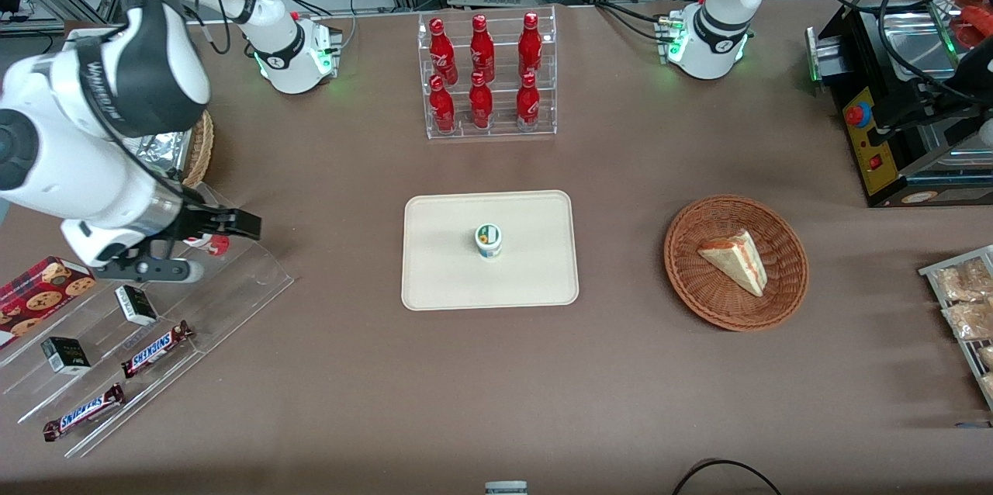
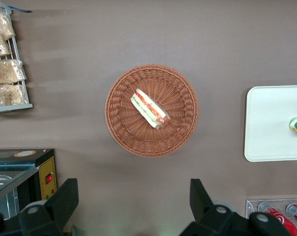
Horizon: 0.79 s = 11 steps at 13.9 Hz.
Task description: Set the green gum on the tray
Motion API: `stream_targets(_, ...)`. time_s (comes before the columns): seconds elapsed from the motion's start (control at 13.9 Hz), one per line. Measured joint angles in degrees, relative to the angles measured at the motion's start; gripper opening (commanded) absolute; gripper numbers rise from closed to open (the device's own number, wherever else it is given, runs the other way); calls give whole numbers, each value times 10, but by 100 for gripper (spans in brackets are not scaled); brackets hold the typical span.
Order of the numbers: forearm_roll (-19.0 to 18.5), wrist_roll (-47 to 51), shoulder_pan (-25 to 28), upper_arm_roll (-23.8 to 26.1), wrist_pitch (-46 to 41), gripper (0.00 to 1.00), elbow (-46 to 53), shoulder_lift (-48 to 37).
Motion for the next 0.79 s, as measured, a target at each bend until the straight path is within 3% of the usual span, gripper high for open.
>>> stream_targets(0.5,0,-98,-71,14,13,100,-51,-64)
stream_targets(0.79,-2,-117,-90,14,-31,100,-58,-92)
